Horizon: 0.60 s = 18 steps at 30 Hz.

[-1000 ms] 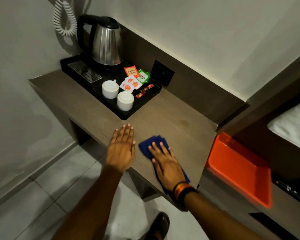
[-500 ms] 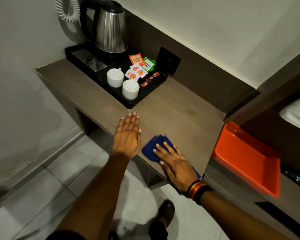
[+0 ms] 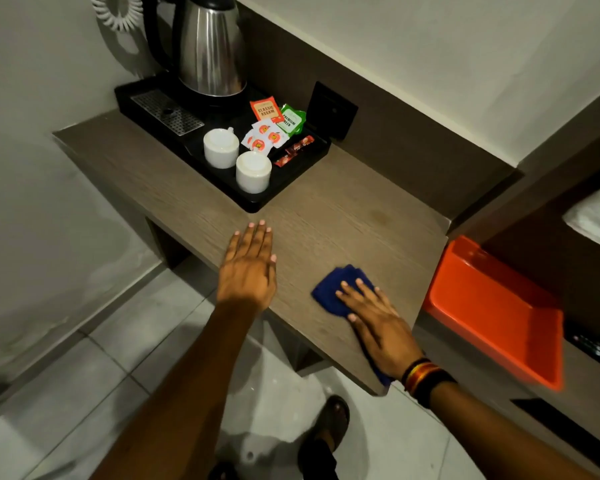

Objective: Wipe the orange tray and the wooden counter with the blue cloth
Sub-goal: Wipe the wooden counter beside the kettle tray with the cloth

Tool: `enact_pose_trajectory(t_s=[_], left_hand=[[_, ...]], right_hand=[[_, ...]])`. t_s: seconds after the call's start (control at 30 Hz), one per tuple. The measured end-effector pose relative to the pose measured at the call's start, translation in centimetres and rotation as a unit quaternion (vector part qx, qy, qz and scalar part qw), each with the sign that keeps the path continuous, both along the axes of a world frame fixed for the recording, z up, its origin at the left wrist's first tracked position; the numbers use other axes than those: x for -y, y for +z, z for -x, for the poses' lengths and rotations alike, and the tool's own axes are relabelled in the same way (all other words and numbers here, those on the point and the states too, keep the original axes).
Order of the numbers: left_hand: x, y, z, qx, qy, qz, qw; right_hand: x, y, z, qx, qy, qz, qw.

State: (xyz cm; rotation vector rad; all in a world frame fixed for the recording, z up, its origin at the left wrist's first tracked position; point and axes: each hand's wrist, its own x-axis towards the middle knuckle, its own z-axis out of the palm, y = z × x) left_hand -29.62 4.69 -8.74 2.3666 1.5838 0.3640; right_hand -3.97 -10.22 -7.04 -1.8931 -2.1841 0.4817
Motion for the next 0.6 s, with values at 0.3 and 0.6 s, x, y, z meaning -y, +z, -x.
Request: enact_pose_trajectory(t_s=[0.3,0.6], left_hand=[[1.3,-1.7,0.1,0.117,0.015,-0.271,0.955],[1.6,-1.1,0.3,0.140,0.009,-0.236,0.961]], right_hand=[[-13.8,0.5,-1.1,-0.012,-0.262,-0.037,0.964],[-5.3,-0.6,-2.2,-0.063,-0.221,-0.046,0.972]])
